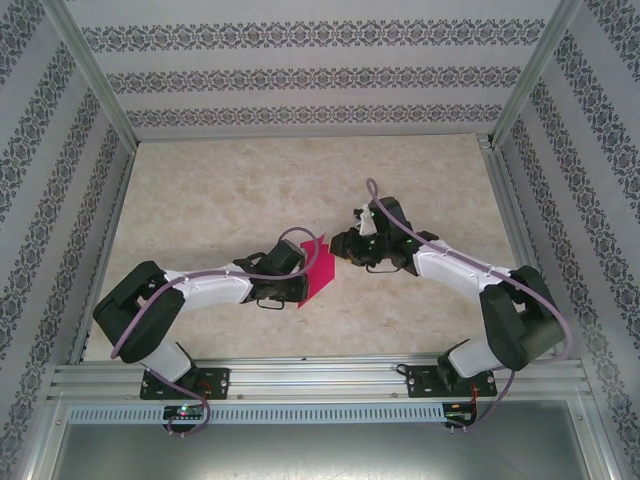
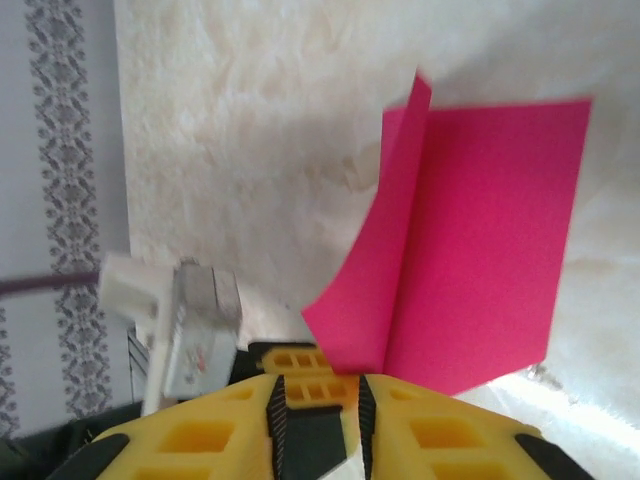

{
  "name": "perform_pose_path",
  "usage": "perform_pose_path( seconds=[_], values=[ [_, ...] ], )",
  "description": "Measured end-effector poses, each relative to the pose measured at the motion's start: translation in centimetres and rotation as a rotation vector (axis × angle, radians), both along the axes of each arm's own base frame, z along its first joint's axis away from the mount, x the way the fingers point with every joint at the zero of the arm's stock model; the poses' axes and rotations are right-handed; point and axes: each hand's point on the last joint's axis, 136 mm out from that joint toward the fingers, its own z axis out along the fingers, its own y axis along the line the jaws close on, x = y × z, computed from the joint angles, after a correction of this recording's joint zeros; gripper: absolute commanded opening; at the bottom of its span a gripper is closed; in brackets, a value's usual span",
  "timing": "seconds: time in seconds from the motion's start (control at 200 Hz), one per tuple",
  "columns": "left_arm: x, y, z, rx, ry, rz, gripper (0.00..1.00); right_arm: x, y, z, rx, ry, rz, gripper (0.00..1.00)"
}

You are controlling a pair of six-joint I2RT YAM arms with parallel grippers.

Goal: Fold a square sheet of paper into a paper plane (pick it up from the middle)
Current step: Fourth fold the wing at the center of the table.

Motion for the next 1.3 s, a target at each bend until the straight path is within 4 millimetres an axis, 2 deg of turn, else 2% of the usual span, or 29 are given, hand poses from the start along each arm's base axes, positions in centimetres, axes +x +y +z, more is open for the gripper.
perform_pose_path(
  seconds=[0.155,0.32,0.59,0.774,0.989,1.084,1.299],
  values=[
    [0.0,-0.1,0.0,-0.086,0.046,0.003,0.11,-1.4,2.4,-1.2,0.01,0.022,0.054,0.15],
    [-0.1,0.0,-0.1,-0.169,0.084,0.012,0.11,-1.6,4.1,-2.5,0.028,0.043,0.068,0.14],
    [-0.2,-0.3,-0.3,-0.234,0.134,0.006,0.12,-0.8,5.0,-5.2,0.027,0.107,0.053,0.13],
    [-0.2,-0.1,-0.4,-0.249,0.15,0.008,0.13,-0.1,5.7,-5.3,0.045,0.106,0.054,0.14],
    [-0.4,-0.1,-0.4,-0.254,0.16,0.008,0.23,0.2,5.8,-6.3,0.041,0.124,0.046,0.14],
    [-0.4,-0.1,-0.4,-0.257,0.16,0.008,0.24,0.2,5.8,-6.3,0.041,0.128,0.044,0.14],
    [0.0,0.0,1.1,-0.28,0.12,0.008,0.24,0.2,5.8,-6.3,0.042,0.13,0.042,0.14]
  ],
)
